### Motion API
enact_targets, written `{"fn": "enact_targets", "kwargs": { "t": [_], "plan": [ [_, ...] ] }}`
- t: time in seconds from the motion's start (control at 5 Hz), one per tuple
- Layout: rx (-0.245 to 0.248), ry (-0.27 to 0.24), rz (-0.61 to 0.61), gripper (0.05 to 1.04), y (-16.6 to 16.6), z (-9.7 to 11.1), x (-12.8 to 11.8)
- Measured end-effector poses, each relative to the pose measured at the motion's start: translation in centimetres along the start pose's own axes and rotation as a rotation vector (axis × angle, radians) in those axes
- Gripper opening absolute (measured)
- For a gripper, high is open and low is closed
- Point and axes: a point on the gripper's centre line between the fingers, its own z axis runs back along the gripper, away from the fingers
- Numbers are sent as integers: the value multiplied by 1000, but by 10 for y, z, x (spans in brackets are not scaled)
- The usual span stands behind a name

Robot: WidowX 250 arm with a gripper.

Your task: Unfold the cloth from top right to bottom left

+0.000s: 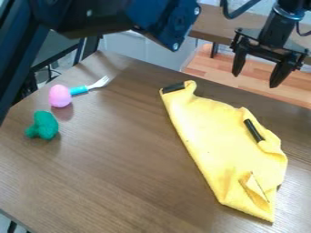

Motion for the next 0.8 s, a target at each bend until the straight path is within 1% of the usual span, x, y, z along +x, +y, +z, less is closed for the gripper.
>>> {"fn": "enact_targets", "kwargs": {
  "t": [0.2,0.6,0.8],
  "plan": [
    [24,47,-8,1000,-3,-22,-6],
    [40,100,26,1000,-5,-48,-19],
    [36,112,51,1000,2,-83,-29]
  ]
}}
